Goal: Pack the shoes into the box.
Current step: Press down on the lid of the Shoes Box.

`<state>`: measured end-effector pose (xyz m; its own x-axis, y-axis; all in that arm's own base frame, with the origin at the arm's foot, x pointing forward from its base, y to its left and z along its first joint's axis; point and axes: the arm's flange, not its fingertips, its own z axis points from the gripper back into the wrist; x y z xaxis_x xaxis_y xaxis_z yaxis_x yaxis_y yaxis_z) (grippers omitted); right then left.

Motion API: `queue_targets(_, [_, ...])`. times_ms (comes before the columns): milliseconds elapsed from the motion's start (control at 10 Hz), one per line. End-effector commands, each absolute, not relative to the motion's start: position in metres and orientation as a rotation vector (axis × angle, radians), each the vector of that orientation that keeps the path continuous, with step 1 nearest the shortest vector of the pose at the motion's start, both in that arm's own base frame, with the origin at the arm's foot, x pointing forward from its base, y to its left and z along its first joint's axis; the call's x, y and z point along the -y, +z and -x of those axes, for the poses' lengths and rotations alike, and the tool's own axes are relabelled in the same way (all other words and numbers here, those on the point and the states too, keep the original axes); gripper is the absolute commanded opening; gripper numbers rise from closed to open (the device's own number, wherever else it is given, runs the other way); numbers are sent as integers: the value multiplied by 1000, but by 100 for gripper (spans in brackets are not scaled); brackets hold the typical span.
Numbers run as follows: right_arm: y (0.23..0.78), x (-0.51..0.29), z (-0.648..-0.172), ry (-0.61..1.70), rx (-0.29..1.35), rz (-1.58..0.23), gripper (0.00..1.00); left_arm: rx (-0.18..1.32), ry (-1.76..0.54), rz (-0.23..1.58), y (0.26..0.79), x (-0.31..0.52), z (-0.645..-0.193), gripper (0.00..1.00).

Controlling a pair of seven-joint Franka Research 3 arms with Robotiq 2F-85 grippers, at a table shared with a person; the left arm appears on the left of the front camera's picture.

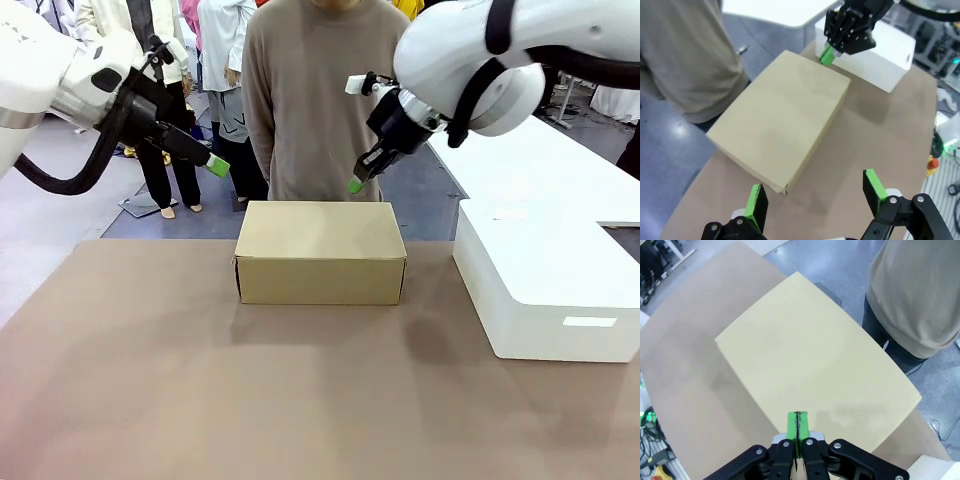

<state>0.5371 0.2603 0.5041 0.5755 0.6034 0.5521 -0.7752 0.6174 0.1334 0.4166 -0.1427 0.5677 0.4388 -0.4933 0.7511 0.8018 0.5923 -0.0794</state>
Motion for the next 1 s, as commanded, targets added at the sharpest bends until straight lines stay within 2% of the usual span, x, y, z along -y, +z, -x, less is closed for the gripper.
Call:
queue_targets(0, [506,-277,-560,774,459,-350,0,717,-775,366,571,148,-392,100])
queue_targets(300, [487,-293,-582,721,435,-328,0,601,-775,323,577,146,-394,100])
queue_targets(900, [447,-315,-611,599,478,-292,0,593,-733,306,575,143,-411,100])
